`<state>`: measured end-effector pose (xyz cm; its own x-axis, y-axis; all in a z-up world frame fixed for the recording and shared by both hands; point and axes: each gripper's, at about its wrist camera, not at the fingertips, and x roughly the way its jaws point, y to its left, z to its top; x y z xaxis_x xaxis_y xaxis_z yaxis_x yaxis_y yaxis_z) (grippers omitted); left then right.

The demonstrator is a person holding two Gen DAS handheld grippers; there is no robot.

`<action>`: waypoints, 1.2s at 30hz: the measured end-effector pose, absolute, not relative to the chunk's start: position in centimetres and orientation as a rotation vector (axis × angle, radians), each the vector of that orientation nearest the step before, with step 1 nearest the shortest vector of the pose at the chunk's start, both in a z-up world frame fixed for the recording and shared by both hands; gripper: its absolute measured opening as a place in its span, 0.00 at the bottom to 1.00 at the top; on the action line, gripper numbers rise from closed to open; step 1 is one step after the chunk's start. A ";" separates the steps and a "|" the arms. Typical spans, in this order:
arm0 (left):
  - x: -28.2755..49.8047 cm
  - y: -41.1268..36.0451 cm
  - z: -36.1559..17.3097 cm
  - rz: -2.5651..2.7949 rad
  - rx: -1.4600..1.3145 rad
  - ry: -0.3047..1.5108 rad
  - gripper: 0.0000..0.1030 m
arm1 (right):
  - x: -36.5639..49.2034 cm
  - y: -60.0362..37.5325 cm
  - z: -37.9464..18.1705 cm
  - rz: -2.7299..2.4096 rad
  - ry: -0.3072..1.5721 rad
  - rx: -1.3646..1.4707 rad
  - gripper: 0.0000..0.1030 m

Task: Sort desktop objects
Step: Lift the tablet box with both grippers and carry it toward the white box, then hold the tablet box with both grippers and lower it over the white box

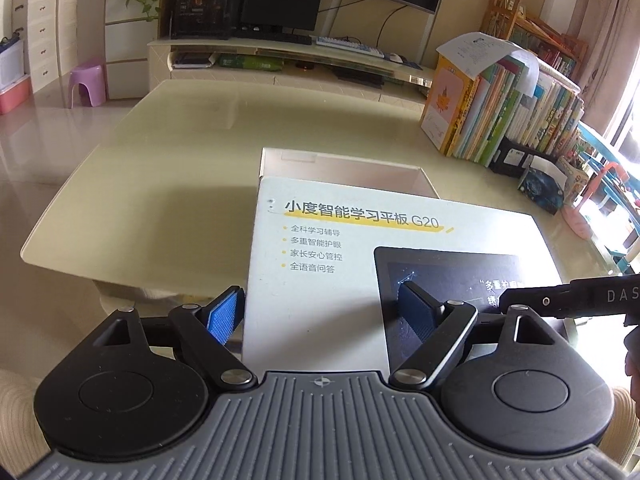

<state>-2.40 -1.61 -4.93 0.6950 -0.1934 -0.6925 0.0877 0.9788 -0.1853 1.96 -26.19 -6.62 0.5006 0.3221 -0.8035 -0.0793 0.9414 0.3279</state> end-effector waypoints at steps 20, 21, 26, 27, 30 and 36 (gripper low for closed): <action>-10.1 -0.2 -8.2 -0.129 -0.141 0.785 1.00 | -5.6 -24.8 -9.8 0.244 1.098 0.244 0.94; -10.3 -0.1 -8.4 -0.128 -0.139 0.790 1.00 | -5.7 -24.8 -9.9 0.244 1.102 0.243 0.94; -10.9 0.1 -9.4 -0.122 -0.137 0.817 1.00 | -6.2 -24.6 -10.6 0.245 1.119 0.240 0.94; -11.0 0.2 -9.6 -0.121 -0.138 0.822 1.00 | -6.3 -24.6 -10.8 0.245 1.123 0.240 0.94; -11.1 0.3 -9.9 -0.121 -0.143 0.836 1.00 | -6.5 -24.5 -11.2 0.245 1.134 0.238 0.94; -11.0 0.3 -9.9 -0.133 -0.148 0.838 1.00 | -7.1 -24.3 -12.0 0.246 1.155 0.234 0.94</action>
<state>-11.03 0.28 -9.90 0.6614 -0.1752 -0.7292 0.0584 0.9814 -0.1828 -7.09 -24.32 -12.03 0.3831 0.3105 -0.8699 -0.0712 0.9489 0.3074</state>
